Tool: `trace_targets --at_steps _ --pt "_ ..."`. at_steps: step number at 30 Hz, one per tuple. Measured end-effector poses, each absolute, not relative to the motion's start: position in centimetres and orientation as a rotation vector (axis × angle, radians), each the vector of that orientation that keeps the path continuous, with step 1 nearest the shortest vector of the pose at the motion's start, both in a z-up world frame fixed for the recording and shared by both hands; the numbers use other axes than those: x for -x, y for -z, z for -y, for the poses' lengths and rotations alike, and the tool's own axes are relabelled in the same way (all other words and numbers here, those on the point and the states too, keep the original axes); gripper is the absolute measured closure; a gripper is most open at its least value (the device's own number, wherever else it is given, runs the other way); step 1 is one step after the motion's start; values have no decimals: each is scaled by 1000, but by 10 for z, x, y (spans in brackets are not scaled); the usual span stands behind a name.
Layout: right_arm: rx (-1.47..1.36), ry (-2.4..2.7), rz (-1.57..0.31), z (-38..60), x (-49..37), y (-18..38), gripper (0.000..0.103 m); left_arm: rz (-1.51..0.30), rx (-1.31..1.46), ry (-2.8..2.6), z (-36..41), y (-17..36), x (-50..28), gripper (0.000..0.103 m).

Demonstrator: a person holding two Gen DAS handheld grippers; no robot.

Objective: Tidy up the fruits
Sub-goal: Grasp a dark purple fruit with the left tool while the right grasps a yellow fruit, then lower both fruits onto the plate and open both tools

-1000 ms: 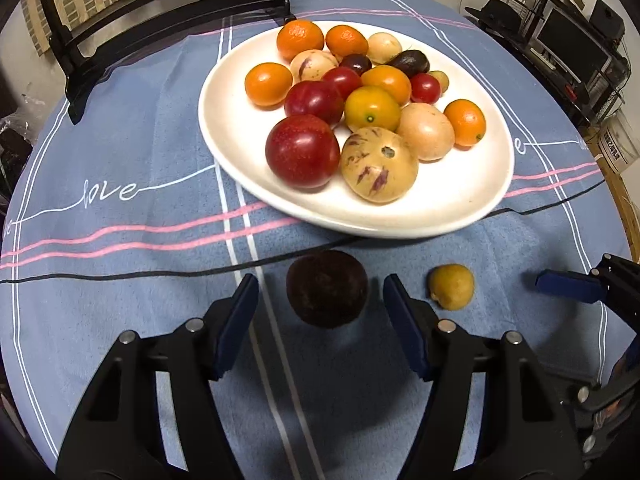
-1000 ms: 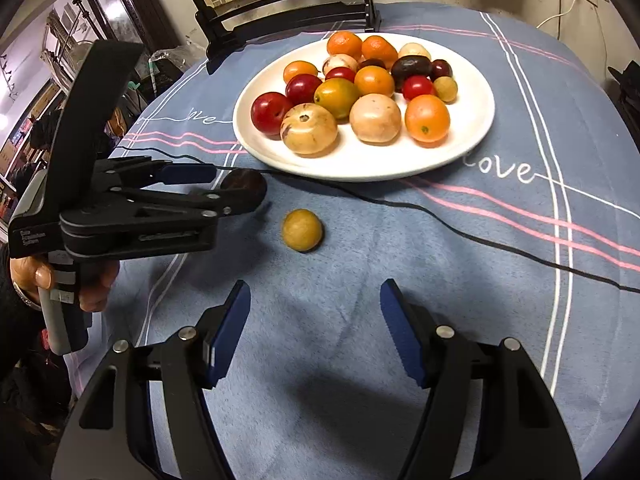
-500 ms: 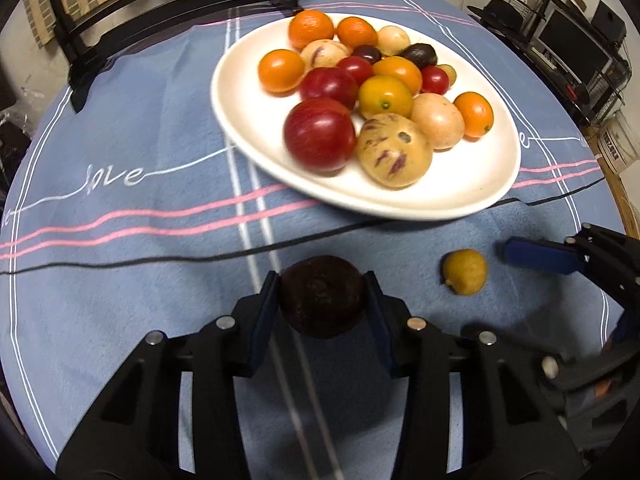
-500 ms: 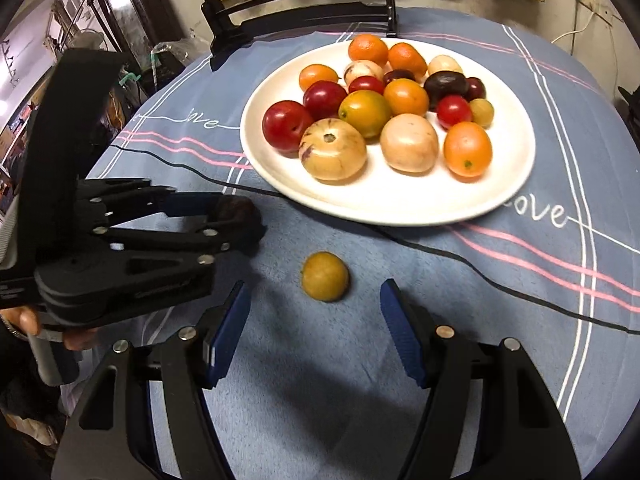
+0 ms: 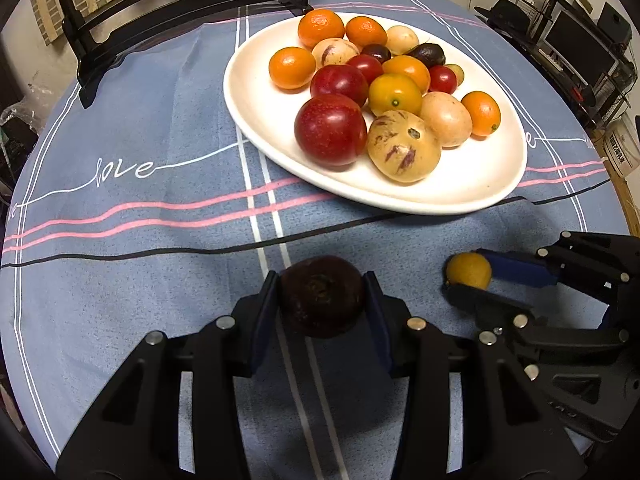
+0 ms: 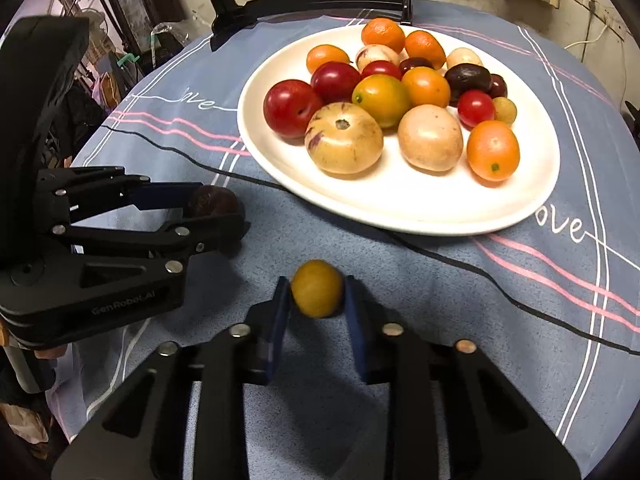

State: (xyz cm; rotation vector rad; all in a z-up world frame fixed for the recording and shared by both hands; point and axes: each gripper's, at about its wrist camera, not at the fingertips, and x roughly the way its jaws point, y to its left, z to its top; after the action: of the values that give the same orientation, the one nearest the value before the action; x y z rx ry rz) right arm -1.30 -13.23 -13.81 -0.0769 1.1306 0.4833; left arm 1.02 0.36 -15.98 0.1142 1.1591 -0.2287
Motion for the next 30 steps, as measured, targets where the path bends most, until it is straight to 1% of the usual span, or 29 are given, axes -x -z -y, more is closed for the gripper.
trace_targets --at_steps 13,30 --pt "38 -464 -1121 153 28 130 77 -1151 -137 214 2 157 -9 60" --pt "12 -460 -1120 160 58 124 77 -1127 -176 226 12 144 12 60"
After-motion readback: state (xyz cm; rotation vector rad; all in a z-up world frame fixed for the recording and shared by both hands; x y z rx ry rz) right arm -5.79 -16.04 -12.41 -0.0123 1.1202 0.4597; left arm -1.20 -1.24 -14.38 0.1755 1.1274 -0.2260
